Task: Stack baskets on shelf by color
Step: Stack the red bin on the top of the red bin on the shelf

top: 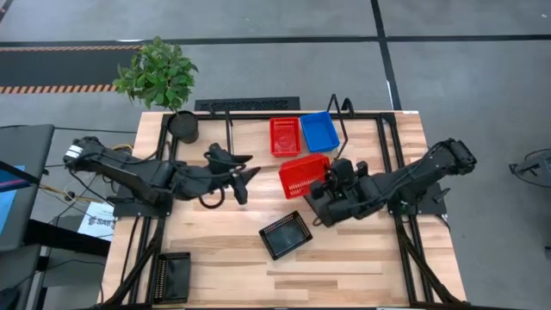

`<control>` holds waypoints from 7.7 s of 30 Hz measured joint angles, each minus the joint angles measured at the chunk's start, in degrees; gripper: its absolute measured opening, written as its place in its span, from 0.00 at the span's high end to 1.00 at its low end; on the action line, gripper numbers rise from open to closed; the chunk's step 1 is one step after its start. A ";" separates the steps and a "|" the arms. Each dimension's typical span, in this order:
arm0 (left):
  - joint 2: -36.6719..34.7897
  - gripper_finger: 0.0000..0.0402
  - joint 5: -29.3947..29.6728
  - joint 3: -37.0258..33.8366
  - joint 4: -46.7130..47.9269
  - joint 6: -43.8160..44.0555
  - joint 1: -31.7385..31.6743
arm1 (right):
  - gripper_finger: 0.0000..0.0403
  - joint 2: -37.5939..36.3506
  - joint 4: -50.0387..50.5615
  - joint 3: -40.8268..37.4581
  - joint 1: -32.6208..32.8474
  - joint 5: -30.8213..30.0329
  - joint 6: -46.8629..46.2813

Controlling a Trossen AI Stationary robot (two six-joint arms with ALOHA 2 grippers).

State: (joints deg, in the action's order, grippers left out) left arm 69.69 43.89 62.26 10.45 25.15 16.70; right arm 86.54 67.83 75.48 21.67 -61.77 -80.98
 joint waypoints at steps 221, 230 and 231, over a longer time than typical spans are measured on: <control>13.63 1.00 -21.27 -2.91 7.54 -12.20 -30.55 | 0.61 -1.05 -1.74 -0.04 16.63 13.94 1.28; 21.37 1.00 -9.57 -2.60 7.25 -5.67 -26.40 | 0.61 -1.05 -3.42 -0.04 16.57 13.94 1.32; 22.11 1.00 -8.51 -2.53 6.99 -5.43 -26.22 | 0.61 -1.05 -3.62 -0.04 16.57 13.94 1.32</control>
State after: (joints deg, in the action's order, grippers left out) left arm 91.80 35.38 59.72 17.44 19.72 -9.52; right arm 85.49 64.21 75.44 38.24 -47.83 -79.66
